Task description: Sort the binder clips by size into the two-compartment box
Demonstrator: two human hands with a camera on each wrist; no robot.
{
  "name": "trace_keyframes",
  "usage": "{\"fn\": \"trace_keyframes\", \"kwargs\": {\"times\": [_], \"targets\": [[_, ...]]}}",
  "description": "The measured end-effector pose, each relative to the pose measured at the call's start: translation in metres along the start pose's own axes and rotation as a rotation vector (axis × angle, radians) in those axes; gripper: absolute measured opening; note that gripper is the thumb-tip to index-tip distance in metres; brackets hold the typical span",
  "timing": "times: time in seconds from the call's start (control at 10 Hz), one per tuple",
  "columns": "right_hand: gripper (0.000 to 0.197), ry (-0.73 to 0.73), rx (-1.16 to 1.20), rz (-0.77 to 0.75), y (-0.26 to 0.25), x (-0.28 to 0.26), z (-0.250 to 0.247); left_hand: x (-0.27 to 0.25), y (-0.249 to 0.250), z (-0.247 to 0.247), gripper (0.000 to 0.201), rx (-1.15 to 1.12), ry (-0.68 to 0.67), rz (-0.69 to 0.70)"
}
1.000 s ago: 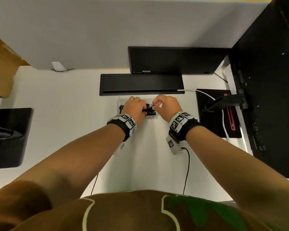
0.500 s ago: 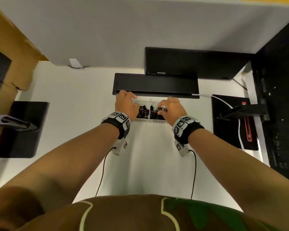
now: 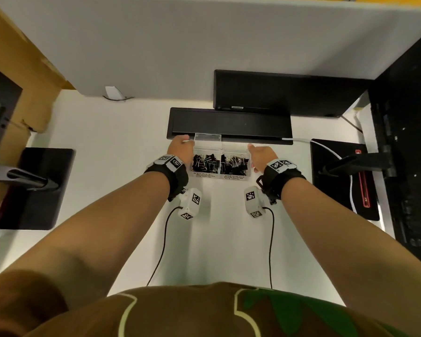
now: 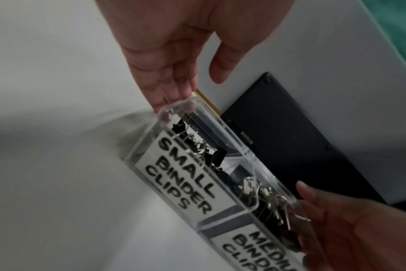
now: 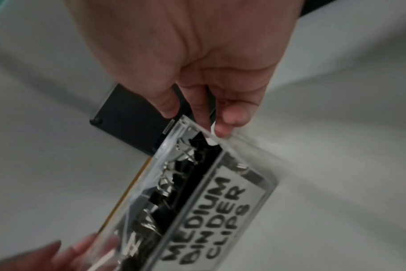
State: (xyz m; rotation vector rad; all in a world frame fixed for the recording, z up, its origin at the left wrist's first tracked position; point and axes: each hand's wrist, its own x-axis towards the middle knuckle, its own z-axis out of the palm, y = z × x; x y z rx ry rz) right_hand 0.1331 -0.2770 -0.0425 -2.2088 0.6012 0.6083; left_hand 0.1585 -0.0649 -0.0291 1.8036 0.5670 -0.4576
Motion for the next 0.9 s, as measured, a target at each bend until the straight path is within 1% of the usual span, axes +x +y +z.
{"fn": "trace_keyframes", "kwargs": {"times": [0.1, 0.2, 0.3, 0.4, 0.5, 0.6, 0.7, 0.8, 0.9], "targets": [[0.035, -0.016, 0.378, 0.022, -0.005, -0.001, -0.006, -0.001, 0.003, -0.003, 0.026, -0.203, -0.024, -0.051], [0.040, -0.066, 0.446, -0.025, -0.006, -0.006, -0.013, -0.004, 0.002, -0.008, 0.032, -0.297, -0.021, -0.037], [0.038, -0.028, 0.453, -0.085, 0.001, -0.013, -0.013, -0.009, -0.002, -0.014, 0.032, -0.308, -0.022, -0.011], [0.026, 0.016, 0.423, -0.131, 0.015, -0.025, -0.007, -0.011, -0.012, -0.017, 0.029, -0.217, 0.022, 0.046], [0.016, 0.057, 0.295, -0.220, 0.033, -0.035, 0.006, -0.011, -0.032, -0.016, 0.030, -0.090, 0.020, 0.053], [0.001, 0.118, 0.183, -0.244, 0.044, -0.041, 0.022, -0.013, -0.045, -0.009, 0.026, 0.115, -0.030, 0.059], [0.004, 0.186, 0.108, -0.270, 0.038, -0.046, 0.025, -0.019, -0.043, -0.006, 0.024, 0.166, -0.034, 0.055], [0.006, 0.187, 0.063, -0.274, 0.033, -0.045, 0.016, -0.024, -0.034, -0.009, 0.032, 0.219, 0.019, 0.096], [0.010, 0.253, 0.083, -0.312, 0.019, -0.045, -0.019, -0.038, -0.039, -0.026, 0.036, 0.252, 0.066, 0.136]]}}
